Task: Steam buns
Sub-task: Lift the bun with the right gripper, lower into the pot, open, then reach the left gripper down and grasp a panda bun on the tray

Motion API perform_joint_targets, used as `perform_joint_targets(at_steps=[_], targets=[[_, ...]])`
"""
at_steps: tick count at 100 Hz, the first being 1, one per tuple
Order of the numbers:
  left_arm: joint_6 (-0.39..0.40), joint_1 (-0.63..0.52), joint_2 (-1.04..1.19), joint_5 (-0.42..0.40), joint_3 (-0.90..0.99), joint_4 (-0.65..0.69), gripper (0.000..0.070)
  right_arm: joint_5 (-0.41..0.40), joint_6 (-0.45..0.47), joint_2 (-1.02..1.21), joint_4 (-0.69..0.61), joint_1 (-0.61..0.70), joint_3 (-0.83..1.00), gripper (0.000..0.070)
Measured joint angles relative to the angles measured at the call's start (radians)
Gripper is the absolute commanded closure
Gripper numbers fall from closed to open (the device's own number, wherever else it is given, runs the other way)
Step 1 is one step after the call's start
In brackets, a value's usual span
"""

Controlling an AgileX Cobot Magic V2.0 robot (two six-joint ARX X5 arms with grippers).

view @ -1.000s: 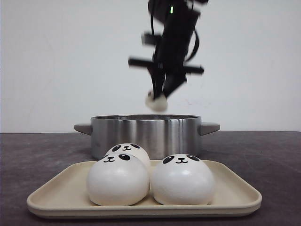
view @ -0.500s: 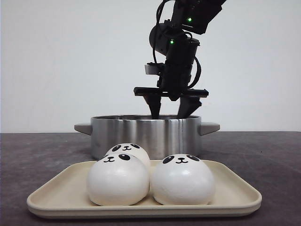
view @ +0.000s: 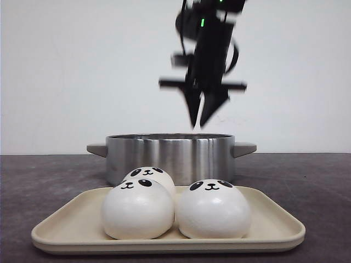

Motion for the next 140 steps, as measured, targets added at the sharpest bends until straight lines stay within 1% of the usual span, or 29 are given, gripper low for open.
perform_joint_targets(at_steps=[18,33,43,48,54,59,62,73,81,97,107,116,134,140], targets=[[-0.025,-0.091,0.152,0.0,0.0,0.003,0.0185,0.016,-0.026,-0.259,-0.04,0.068,0.008,0.0694],[-0.088,-0.178,0.319,-0.025,0.0,0.021,0.0184,0.076,-0.028,-0.488,-0.037,0.151,0.016,0.0694],[-0.124,-0.235,0.418,-0.034,0.0,0.032,0.0179,0.14,-0.029,-0.62,-0.031,0.201,0.018,0.0694],[-0.146,-0.264,0.47,-0.047,0.0,0.035,0.0158,0.177,-0.029,-0.673,-0.032,0.22,0.021,0.0694],[-0.166,-0.294,0.534,-0.056,0.0,0.039,0.0088,0.209,-0.028,-0.726,-0.04,0.237,0.022,0.0694],[-0.176,-0.317,0.582,-0.07,0.0,0.054,0.0031,0.214,-0.028,-0.763,-0.055,0.248,0.023,0.0694],[-0.182,-0.331,0.61,-0.079,0.0,0.069,0.0015,0.215,-0.028,-0.779,-0.065,0.251,0.023,0.0695],[-0.199,-0.372,0.701,-0.106,0.0,0.116,0.0016,0.237,-0.023,-0.821,-0.115,0.255,0.023,0.0694],[-0.217,-0.388,0.762,-0.129,0.003,0.15,0.0018,0.239,-0.017,-0.835,-0.163,0.255,0.023,0.0694],[-0.24,-0.395,0.851,-0.233,0.039,0.23,0.0022,0.239,0.008,-0.854,-0.233,0.255,0.022,0.0694],[-0.246,-0.395,0.896,-0.283,0.065,0.273,0.0023,0.239,0.025,-0.87,-0.268,0.256,0.021,0.0694],[-0.247,-0.395,0.946,-0.288,0.087,0.276,0.0024,0.239,0.033,-0.882,-0.282,0.262,0.021,0.0694],[-0.247,-0.395,1.037,-0.287,0.111,0.242,0.0036,0.239,0.036,-0.894,-0.297,0.267,0.021,0.0694],[-0.247,-0.396,1.048,-0.288,0.114,0.245,0.0059,0.239,0.036,-0.896,-0.304,0.267,0.021,0.0694]])
